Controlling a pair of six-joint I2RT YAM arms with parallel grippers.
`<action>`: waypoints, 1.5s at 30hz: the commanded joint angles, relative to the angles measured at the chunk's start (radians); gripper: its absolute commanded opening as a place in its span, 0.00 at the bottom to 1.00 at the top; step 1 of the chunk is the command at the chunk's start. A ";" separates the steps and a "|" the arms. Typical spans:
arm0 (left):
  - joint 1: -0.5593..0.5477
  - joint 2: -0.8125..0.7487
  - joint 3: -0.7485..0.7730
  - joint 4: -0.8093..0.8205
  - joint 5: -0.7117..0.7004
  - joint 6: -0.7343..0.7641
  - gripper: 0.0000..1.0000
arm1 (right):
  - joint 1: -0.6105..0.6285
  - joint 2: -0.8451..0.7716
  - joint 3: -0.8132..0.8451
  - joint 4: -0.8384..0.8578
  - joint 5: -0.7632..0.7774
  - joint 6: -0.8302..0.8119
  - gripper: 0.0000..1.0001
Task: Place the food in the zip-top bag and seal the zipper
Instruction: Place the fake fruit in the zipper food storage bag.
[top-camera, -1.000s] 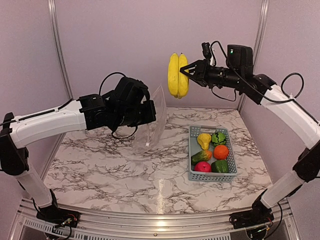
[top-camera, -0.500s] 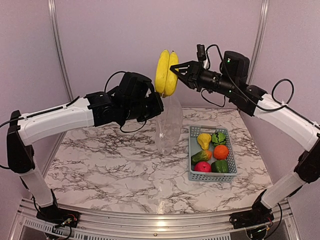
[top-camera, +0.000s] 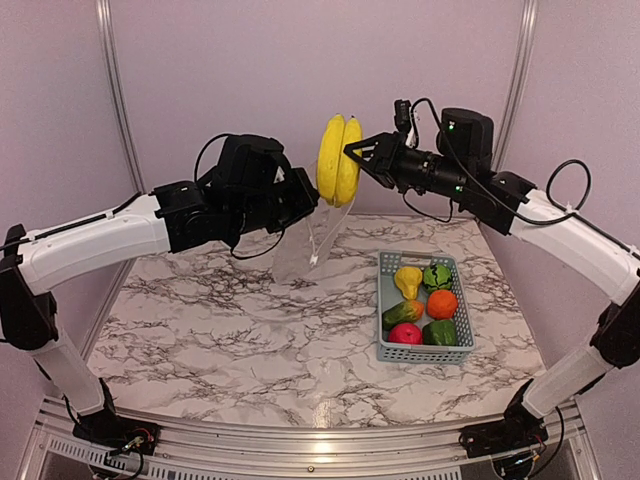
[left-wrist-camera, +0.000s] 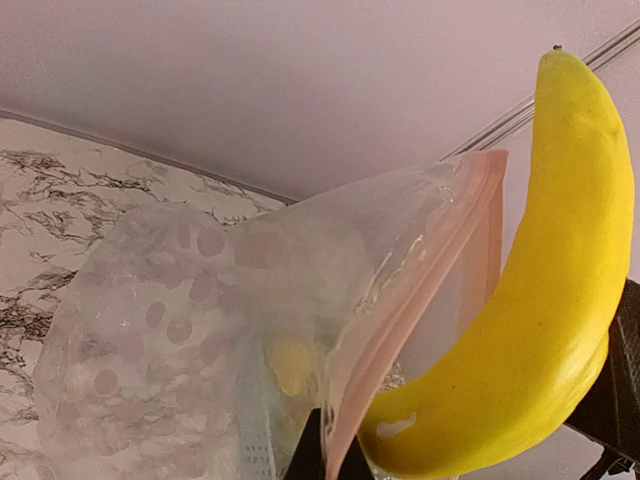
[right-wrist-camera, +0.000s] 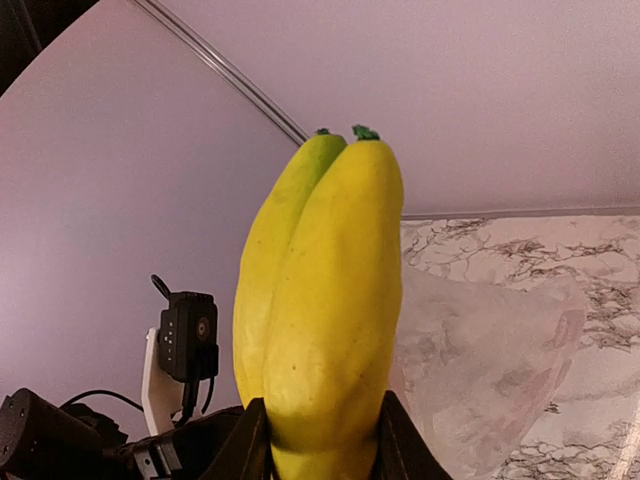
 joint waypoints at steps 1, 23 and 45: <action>0.011 -0.001 0.001 0.038 -0.019 -0.009 0.00 | 0.044 -0.013 0.015 -0.051 0.061 -0.032 0.00; 0.079 0.059 0.018 0.106 0.046 -0.058 0.00 | 0.129 -0.006 0.163 -0.268 0.269 -0.247 0.58; 0.112 0.028 -0.043 0.076 0.204 0.043 0.00 | 0.123 0.054 0.189 -0.545 0.264 -0.317 0.56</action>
